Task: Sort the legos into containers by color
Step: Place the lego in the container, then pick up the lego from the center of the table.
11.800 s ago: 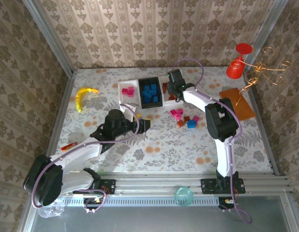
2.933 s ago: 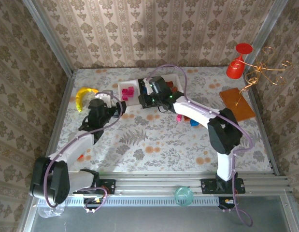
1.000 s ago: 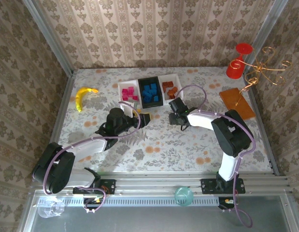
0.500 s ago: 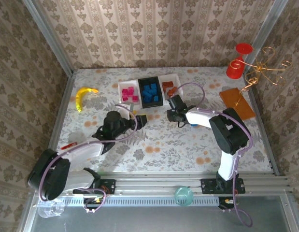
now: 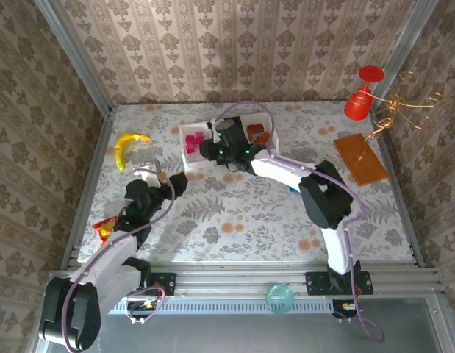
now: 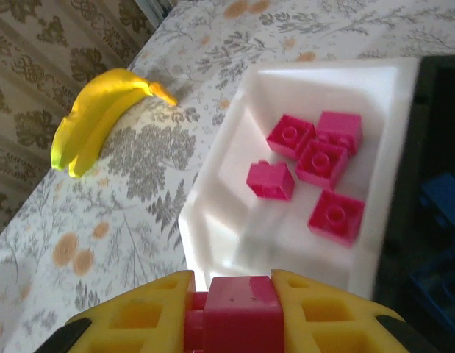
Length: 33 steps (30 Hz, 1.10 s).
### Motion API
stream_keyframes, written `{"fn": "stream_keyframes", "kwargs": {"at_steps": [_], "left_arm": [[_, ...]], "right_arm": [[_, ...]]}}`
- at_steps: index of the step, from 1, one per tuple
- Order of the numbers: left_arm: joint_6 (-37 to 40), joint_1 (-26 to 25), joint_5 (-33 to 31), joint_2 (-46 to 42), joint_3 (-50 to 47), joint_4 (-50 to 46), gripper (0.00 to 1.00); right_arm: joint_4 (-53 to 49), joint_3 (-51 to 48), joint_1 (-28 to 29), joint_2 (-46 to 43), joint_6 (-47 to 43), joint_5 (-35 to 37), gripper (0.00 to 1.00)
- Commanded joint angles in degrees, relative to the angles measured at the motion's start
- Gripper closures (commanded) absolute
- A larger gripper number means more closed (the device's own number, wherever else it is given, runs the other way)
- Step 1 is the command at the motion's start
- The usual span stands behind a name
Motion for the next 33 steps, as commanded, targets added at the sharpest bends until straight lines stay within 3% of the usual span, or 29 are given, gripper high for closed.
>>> {"fn": "stream_keyframes", "kwargs": {"at_steps": [1, 4, 7, 12, 17, 27, 33], "left_arm": [[-1.80, 0.79, 1.89, -0.90, 1.17, -4.14, 0.18], [-2.09, 0.80, 3.19, -1.34, 1.76, -4.84, 0.18], [-2.32, 0.80, 4.06, -1.68, 1.82, -5.14, 0.18], [-2.88, 0.72, 5.39, -1.22, 2.06, -4.74, 0.18], [-4.43, -1.99, 5.70, -0.02, 1.84, -0.18, 0.19], [1.65, -17.00, 4.06, 12.02, 8.71, 5.34, 0.19], [3.59, -22.09, 7.27, 21.16, 13.56, 9.71, 0.19]], "right_arm": [[-2.07, 7.58, 0.15, 6.55, 0.96, -0.83, 0.71], [-5.19, 15.25, 0.13, 12.07, 0.35, 0.11, 0.68], [-8.44, 21.58, -0.15, 15.88, 0.53, -0.22, 0.60], [-10.17, 22.60, -0.72, 13.82, 0.03, -1.16, 0.53], [-8.54, 7.97, -2.22, 1.23, -2.26, 0.83, 0.46], [-15.54, -33.34, -12.48, -29.84, -1.76, 12.04, 0.31], [-18.31, -44.24, -17.78, -35.62, 0.42, 15.89, 0.23]]}}
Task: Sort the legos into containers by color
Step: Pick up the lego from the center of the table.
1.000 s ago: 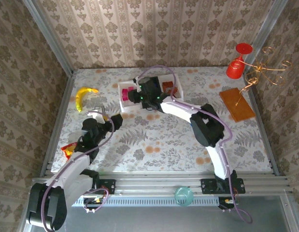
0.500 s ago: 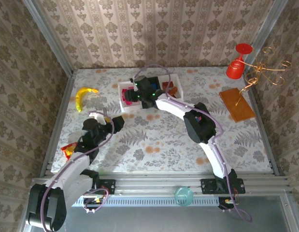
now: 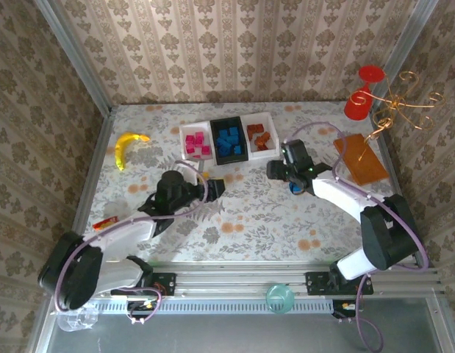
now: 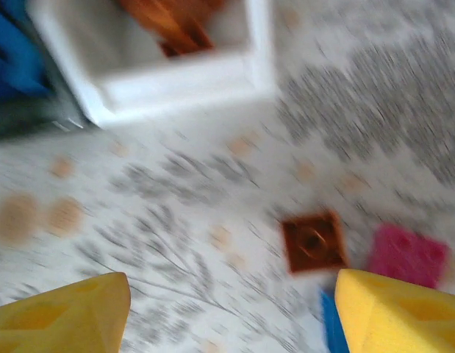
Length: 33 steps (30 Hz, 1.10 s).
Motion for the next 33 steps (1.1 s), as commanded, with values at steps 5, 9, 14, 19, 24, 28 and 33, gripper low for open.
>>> {"fn": "stream_keyframes", "kwargs": {"at_steps": [5, 9, 14, 19, 24, 28, 33], "left_arm": [[2.12, -3.95, 7.07, 9.07, 7.88, 5.11, 0.19], [0.22, -4.72, 8.77, 11.44, 9.60, 6.40, 0.20], [-0.80, -5.09, 7.66, 12.16, 9.02, 7.73, 0.20], [-1.69, -5.04, 7.46, 11.75, 7.94, 8.87, 0.20], [-1.41, -5.05, 7.38, 11.26, 7.43, 8.74, 0.20], [-1.10, -5.11, 6.85, 10.80, 6.80, 8.72, 0.20], [-0.54, -4.89, 6.10, 10.25, 6.28, 8.14, 0.19]], "right_arm": [[-3.66, -2.79, -4.48, 2.45, 2.61, 4.03, 0.17], [-4.55, -1.44, -5.15, 6.07, 2.14, 4.06, 0.13], [-4.73, 0.76, -5.16, 10.46, 1.42, 2.21, 0.15], [-4.38, 1.72, -4.13, 11.31, -0.46, 0.70, 0.21], [-5.16, 2.54, -2.63, 12.83, -1.69, -0.10, 0.34], [-6.48, 2.81, -0.45, 12.49, -2.09, 0.12, 0.48], [-5.78, 2.94, 4.28, 10.54, -2.65, -1.77, 0.58]]}}
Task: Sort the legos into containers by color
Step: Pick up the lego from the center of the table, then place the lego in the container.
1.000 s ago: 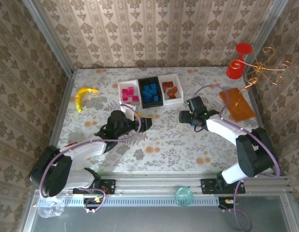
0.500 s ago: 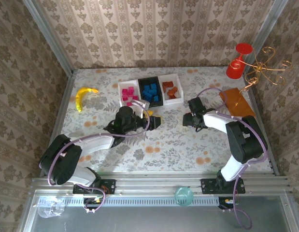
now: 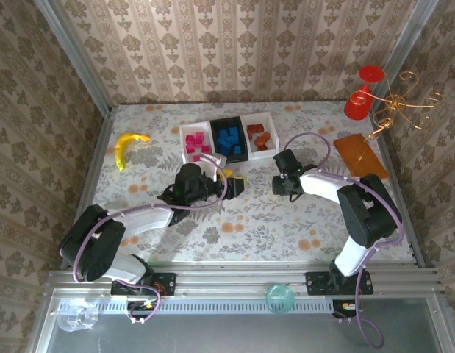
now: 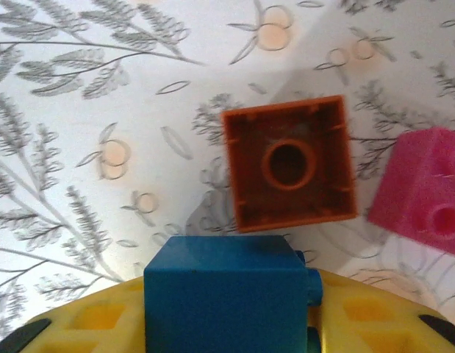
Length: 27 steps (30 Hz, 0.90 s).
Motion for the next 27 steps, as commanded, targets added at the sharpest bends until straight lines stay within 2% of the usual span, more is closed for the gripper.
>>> {"fn": "stream_keyframes", "kwargs": {"at_steps": [1, 5, 11, 17, 22, 27], "left_arm": [[0.18, -0.04, -0.26, -1.75, -0.60, 0.68, 0.19], [0.72, 0.38, -1.64, -3.49, -1.44, -0.49, 0.19], [1.73, 1.89, -11.00, -11.11, -6.71, -2.90, 0.19], [2.59, 4.20, -14.61, -20.22, -10.28, -7.42, 0.18], [3.38, 5.38, -15.76, -25.54, -11.73, -10.94, 0.17], [3.78, 6.01, -15.36, -28.11, -11.93, -13.42, 0.17]], "right_arm": [[-1.79, 1.75, 3.71, -1.79, -0.67, -2.76, 0.58], [0.18, 4.51, 7.60, -3.53, 0.13, -6.86, 0.59], [7.35, 12.29, 8.05, -2.00, 2.60, -10.96, 0.59], [9.98, 26.52, 7.88, 8.48, 2.92, -10.93, 0.59], [10.37, 41.08, 6.77, 21.86, 3.17, -9.25, 0.56], [3.32, 59.08, 4.82, 34.21, 3.54, -9.41, 0.47]]}}
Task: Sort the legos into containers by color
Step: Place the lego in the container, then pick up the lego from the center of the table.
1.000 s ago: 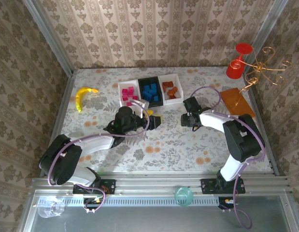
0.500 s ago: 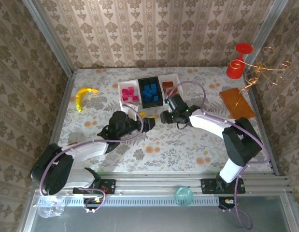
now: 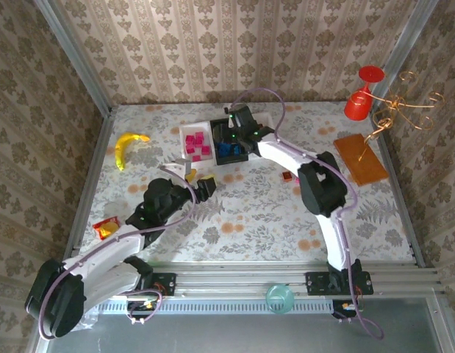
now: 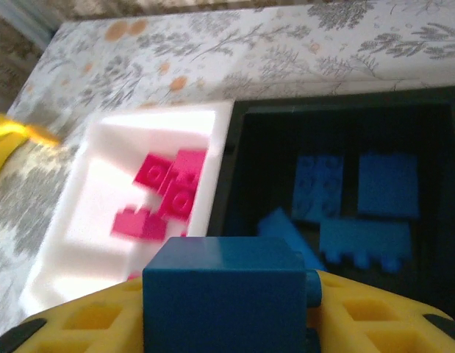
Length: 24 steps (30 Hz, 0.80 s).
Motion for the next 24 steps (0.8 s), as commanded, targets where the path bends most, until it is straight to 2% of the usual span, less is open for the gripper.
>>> {"fn": "stream_keyframes", "kwargs": {"at_steps": [1, 4, 7, 12, 18, 21, 24], "left_arm": [[1.70, 0.61, -0.47, -1.70, -0.39, -3.34, 0.17], [1.81, 0.70, 0.50, -1.95, -0.32, -4.04, 0.17], [1.60, 0.71, 1.62, -1.45, -0.22, -3.67, 0.17], [1.66, 0.20, 5.81, 1.50, 0.36, -0.33, 0.17], [3.10, -2.73, 9.12, 8.60, 3.13, 3.31, 0.17], [2.78, -3.86, 9.30, 11.78, 4.07, 5.69, 0.18], [2.27, -4.43, 9.61, 14.14, 5.02, 7.13, 0.18]], "right_arm": [[-5.37, 8.23, -1.52, 4.42, 0.36, 1.09, 0.44], [-6.67, 10.05, -2.28, 3.53, -0.63, 1.34, 0.39], [-6.56, 5.38, -2.54, -2.16, -2.19, 1.31, 0.33], [-0.82, -17.61, -2.74, -18.91, -4.25, 3.42, 0.27], [-7.74, -38.68, -4.89, -34.88, -6.25, 13.35, 0.22], [-11.05, -42.86, -7.35, -36.96, -6.38, 13.19, 0.20], [-13.39, -42.68, -9.48, -35.50, -6.84, 12.01, 0.20]]}}
